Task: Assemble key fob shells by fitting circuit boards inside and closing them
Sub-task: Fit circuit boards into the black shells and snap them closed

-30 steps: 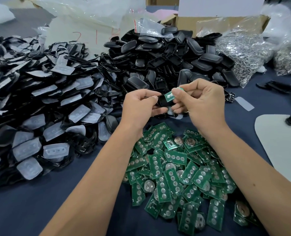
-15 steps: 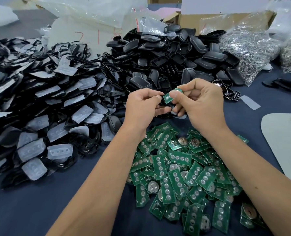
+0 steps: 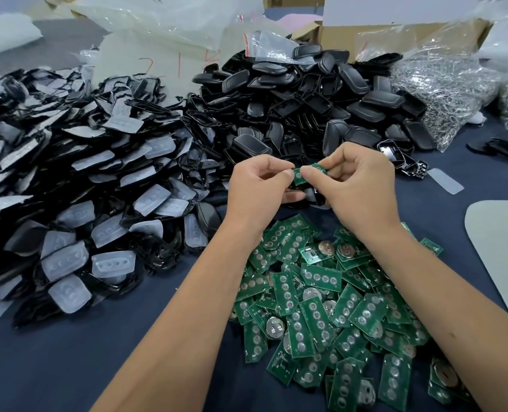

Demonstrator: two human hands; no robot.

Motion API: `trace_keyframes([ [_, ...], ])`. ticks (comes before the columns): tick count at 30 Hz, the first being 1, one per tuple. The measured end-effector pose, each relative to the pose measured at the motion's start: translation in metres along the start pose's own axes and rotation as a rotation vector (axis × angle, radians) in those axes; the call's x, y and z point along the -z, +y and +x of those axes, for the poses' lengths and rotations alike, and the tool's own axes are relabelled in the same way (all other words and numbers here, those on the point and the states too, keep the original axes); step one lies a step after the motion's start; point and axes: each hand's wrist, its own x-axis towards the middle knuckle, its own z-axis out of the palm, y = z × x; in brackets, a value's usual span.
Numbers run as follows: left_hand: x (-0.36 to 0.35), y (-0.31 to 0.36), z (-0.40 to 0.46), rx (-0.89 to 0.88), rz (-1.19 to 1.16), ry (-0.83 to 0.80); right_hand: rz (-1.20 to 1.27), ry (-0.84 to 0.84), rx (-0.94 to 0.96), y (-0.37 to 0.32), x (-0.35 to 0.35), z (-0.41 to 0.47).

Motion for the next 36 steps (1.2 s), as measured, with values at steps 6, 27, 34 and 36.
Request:
trace_keyframes([
  [6, 0.0, 0.0, -0.002, 0.016, -0.036, 0.031, 0.023, -0.074, -0.02, -0.001, 0.003, 0.001],
  [27, 0.008, 0.003, 0.003, -0.05, -0.075, -0.006, 0.234, -0.206, -0.169, -0.005, 0.009, 0.014],
  [34, 0.025, 0.018, 0.011, -0.158, -0.247, 0.307, 0.282, -0.203, -0.012, -0.045, -0.034, 0.034],
  [36, 0.039, 0.022, 0.017, -0.218, -0.226, 0.478, 0.284, -0.245, -0.019, -0.052, -0.056, 0.039],
])
